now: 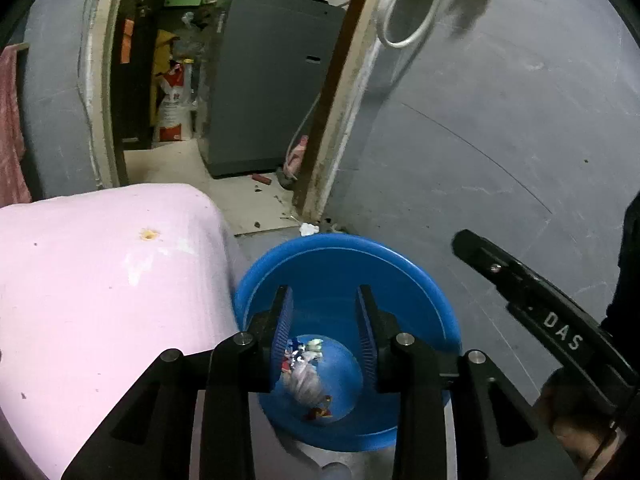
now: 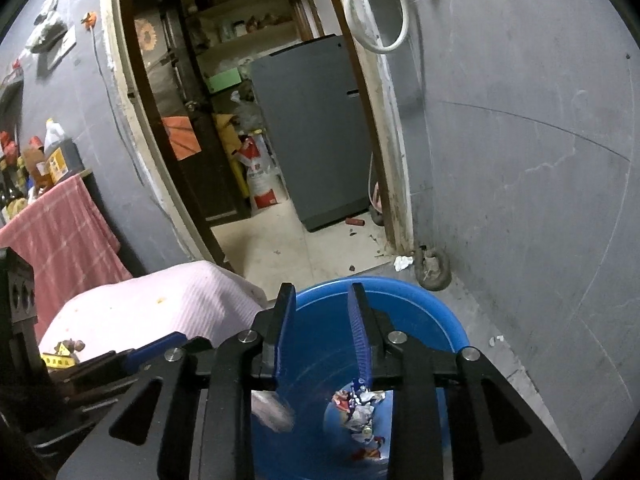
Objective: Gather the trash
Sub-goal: 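Carry both items over the blue bucket and open both tools, then return both tools over the remaining trash on the table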
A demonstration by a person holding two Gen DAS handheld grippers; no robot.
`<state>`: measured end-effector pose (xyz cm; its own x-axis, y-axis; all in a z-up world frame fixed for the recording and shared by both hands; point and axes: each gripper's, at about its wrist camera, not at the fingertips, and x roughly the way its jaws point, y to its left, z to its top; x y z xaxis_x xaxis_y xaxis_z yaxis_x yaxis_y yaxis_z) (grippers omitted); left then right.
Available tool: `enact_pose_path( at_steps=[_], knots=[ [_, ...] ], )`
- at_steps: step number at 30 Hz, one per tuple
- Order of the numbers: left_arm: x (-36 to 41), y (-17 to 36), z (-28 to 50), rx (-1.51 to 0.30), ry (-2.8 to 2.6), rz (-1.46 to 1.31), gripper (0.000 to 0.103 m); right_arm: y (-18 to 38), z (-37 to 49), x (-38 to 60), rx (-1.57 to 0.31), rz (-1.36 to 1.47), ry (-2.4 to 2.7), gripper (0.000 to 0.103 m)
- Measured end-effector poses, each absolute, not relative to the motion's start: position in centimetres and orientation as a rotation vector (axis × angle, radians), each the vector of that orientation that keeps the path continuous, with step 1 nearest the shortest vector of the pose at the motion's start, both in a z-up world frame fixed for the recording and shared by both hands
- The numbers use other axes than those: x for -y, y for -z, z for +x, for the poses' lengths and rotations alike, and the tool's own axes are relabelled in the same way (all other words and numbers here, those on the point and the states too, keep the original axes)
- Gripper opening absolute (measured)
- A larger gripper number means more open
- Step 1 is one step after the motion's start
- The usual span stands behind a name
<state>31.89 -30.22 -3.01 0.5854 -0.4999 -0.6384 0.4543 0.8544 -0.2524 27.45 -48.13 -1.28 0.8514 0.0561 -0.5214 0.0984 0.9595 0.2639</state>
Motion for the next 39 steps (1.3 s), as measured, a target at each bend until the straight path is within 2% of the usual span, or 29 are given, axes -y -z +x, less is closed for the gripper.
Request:
enact_pose_path(
  at_steps=[3,6,7,9,10,12,14,15,17,20,24,39],
  knots=[
    [29.2,2.4,31.7,-0.743,0.541,-0.090,0.037,0.8,27.1,48.2,-0.528,0.297,0.019,0.026],
    [27.9,1.3,31.5,-0.705,0.522,-0.121,0.046,0.3,26.7,48.2,-0.499,0.300,0.022,0.031],
    [27.6,0.9,31.5,-0.693,0.517,-0.127,0.048,0.0,26.5,48.2,-0.484,0.300,0.021,0.036],
    [26.4,0.0,31.2,-0.656,0.494,-0.144,0.063,-0.5,26.2,48.1,-0.460,0.300,0.018,0.045],
    [25.8,-0.5,31.0,-0.636,0.485,-0.158,0.068,-0.9,25.9,47.9,-0.441,0.298,0.014,0.049],
    [24.6,-1.5,30.6,-0.596,0.474,-0.176,0.083,-1.6,25.5,47.6,-0.413,0.295,0.000,0.052],
    [23.3,-2.6,30.1,-0.550,0.446,-0.177,0.086,-2.3,25.2,47.2,-0.388,0.293,-0.011,0.063],
    [22.6,-3.1,29.9,-0.529,0.432,-0.175,0.090,-2.7,25.1,47.0,-0.372,0.290,-0.014,0.072],
    [21.5,-4.0,29.4,-0.494,0.405,-0.177,0.097,-3.7,24.5,46.3,-0.329,0.282,-0.029,0.077],
    [19.3,-5.3,28.5,-0.431,0.371,-0.197,0.099,-4.9,24.0,44.8,-0.279,0.257,-0.058,0.085],
    [16.8,-6.7,27.6,-0.386,0.319,-0.194,0.101,-6.2,23.5,42.6,-0.219,0.220,-0.097,0.103],
    [7.5,-9.8,24.3,-0.274,0.202,-0.151,0.101,-9.7,21.3,33.6,-0.005,0.128,-0.251,0.103]
  ],
)
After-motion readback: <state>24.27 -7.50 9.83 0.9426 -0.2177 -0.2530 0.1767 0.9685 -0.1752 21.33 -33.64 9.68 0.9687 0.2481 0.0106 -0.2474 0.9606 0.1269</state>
